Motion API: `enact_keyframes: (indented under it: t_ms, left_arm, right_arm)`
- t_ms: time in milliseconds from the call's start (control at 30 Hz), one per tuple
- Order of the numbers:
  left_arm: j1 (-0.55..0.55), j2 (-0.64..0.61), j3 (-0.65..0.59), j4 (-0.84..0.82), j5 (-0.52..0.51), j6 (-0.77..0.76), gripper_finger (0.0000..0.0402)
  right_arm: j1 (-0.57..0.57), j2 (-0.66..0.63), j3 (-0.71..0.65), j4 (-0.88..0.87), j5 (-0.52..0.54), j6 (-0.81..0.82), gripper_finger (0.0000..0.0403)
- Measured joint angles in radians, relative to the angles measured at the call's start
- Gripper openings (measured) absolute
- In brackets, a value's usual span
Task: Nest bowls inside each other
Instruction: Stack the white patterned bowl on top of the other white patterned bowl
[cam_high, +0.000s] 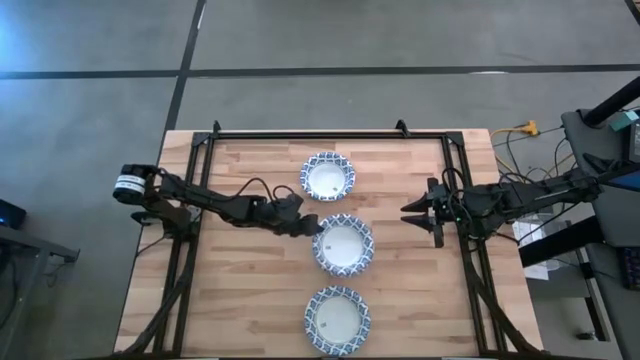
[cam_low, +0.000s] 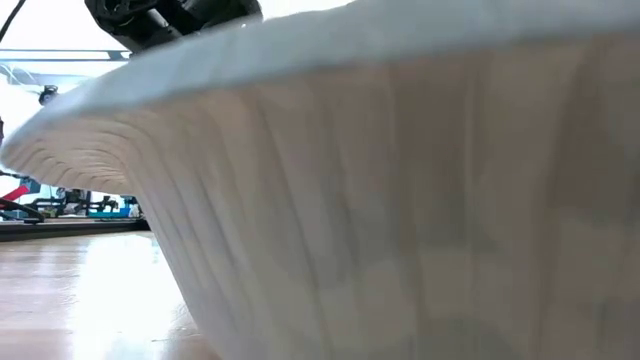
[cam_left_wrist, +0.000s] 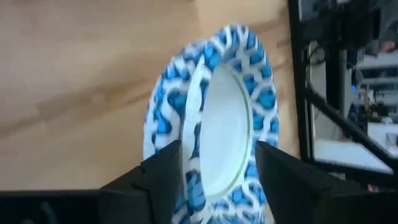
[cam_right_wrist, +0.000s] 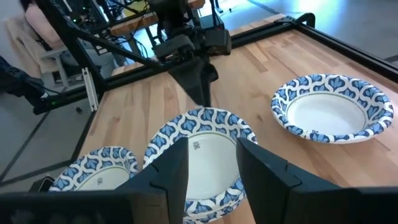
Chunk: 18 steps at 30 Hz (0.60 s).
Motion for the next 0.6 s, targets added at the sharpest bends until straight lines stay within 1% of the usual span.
enact_keyframes:
  t_ms: [100, 433, 600]
  left_arm:
    - [0.003, -0.001, 0.009, 0.006, -0.031, 0.016, 0.0204]
    - [0.002, -0.002, 0.011, -0.004, -0.024, 0.056, 0.0207]
    - [0.001, -0.021, 0.028, -0.127, -0.04, 0.094, 0.0205]
  right_arm:
    - [0.0, 0.0, 0.0, 0.0, 0.0, 0.001, 0.013]
    - [0.0, 0.0, 0.0, 0.0, -0.001, 0.012, 0.013]
    - [0.0, 0.001, 0.0, 0.0, 0.0, 0.019, 0.013]
